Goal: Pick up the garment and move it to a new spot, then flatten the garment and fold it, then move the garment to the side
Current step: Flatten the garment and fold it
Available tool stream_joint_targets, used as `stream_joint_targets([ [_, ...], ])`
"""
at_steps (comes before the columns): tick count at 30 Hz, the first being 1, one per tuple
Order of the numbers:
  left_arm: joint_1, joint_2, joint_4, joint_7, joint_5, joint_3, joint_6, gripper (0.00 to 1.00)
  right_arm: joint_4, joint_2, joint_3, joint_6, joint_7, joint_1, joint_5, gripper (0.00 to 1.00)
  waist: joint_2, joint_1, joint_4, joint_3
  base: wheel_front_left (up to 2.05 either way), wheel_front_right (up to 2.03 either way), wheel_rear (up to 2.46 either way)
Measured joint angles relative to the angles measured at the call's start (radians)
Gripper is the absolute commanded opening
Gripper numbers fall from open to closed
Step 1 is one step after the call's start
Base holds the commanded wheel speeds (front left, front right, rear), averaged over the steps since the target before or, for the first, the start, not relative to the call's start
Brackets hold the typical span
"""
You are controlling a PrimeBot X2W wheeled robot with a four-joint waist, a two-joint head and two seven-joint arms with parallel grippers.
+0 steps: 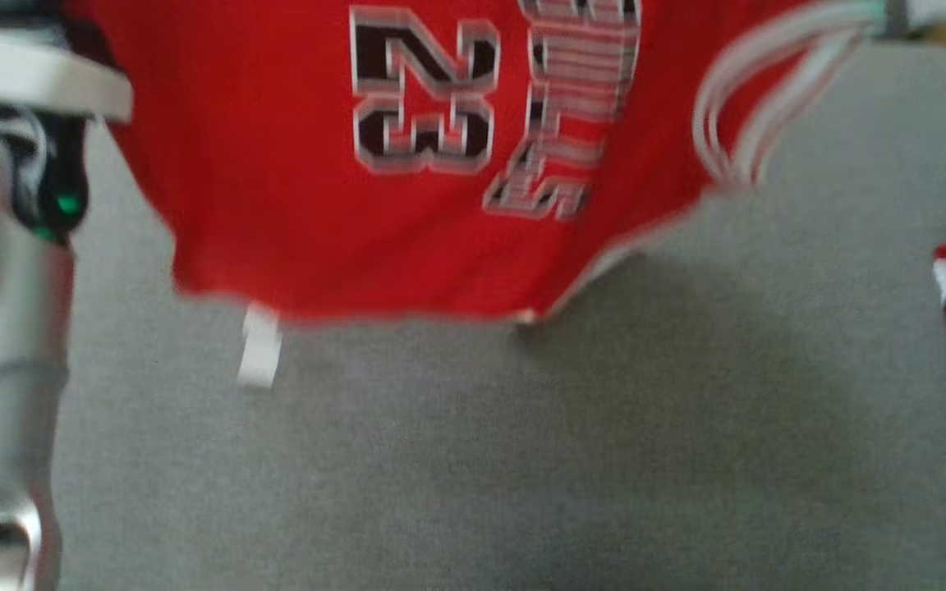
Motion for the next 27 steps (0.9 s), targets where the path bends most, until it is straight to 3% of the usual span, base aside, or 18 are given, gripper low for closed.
stream_joint_targets([
  [3,-0.093,-0.011,0.097,-0.050,0.003,0.006,0.014,0.00,0.083,0.004,0.008,0.000,-0.052,-0.136,-0.075,0.00,0.0000,0.0001,-0.003,0.065,0.00,0.00,0.00],
  [8,-0.296,-0.038,0.199,-0.120,0.048,0.020,0.031,0.00,0.183,0.019,-0.066,0.000,-0.112,-0.371,-0.200,0.00,0.0000,0.0003,-0.009,0.165,0.00,0.00,0.00],
  [13,-0.394,-0.075,0.144,-0.130,0.075,0.109,0.038,0.00,0.162,0.042,-0.161,0.000,-0.120,-0.472,-0.274,0.00,0.0000,0.0001,-0.016,0.235,0.00,0.00,0.00],
  [18,-0.302,-0.112,0.095,-0.130,0.104,0.222,0.029,0.00,0.108,0.070,-0.192,0.000,-0.120,-0.395,-0.281,0.00,-0.0001,0.0000,-0.035,0.267,0.00,0.00,0.00],
  [23,-0.126,-0.158,0.100,-0.130,0.128,0.263,0.010,0.00,0.056,0.083,-0.187,0.000,-0.120,-0.217,-0.221,0.00,0.0000,-0.0002,-0.051,0.263,0.00,0.00,0.00],
  [27,0.065,-0.217,0.123,-0.129,0.128,0.318,0.002,0.00,0.024,0.114,-0.168,0.000,-0.120,0.020,-0.136,0.00,0.0000,-0.0003,-0.062,0.240,0.00,0.00,0.00],
])
